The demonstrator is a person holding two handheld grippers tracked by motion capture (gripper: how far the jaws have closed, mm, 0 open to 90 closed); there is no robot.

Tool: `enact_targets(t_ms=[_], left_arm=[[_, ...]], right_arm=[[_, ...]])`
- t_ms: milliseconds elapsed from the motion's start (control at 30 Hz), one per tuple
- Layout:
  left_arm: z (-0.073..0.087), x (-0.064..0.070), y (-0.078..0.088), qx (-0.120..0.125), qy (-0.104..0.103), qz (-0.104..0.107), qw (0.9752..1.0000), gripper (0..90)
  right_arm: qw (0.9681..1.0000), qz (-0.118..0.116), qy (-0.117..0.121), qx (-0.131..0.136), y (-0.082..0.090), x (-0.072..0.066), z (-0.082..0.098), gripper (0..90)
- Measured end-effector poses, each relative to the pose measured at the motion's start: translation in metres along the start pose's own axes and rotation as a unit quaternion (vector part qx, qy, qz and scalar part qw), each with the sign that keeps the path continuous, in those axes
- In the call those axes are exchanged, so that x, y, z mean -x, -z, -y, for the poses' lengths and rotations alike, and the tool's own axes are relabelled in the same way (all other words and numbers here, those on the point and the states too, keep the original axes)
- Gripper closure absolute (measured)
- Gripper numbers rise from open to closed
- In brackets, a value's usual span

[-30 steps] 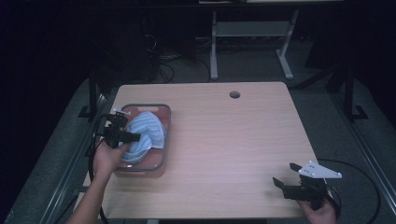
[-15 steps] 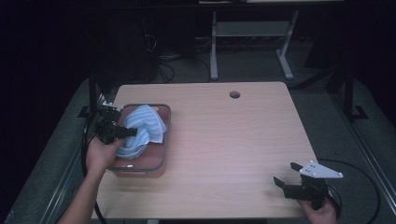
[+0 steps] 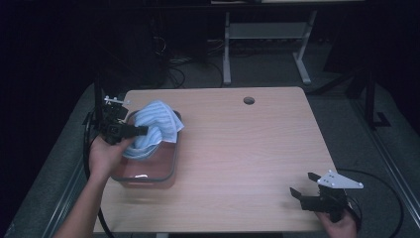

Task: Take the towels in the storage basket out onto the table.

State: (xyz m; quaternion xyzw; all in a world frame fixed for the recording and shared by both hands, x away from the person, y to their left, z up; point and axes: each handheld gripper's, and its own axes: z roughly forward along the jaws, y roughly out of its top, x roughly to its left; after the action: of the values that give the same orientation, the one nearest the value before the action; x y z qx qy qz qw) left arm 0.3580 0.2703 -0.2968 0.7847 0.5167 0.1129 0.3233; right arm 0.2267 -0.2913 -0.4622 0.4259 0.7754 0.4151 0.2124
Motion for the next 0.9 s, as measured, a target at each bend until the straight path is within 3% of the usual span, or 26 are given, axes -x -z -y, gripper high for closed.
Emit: enact_targets(t_ms=[900], left_arm=[[-0.028, 0.043, -0.017, 0.002, -0.04, 0.047, 0.9981, 74.1]], right_arm=[[1.0, 0.003, -0.003, 0.001, 0.003, 0.002, 0.001, 14.1]])
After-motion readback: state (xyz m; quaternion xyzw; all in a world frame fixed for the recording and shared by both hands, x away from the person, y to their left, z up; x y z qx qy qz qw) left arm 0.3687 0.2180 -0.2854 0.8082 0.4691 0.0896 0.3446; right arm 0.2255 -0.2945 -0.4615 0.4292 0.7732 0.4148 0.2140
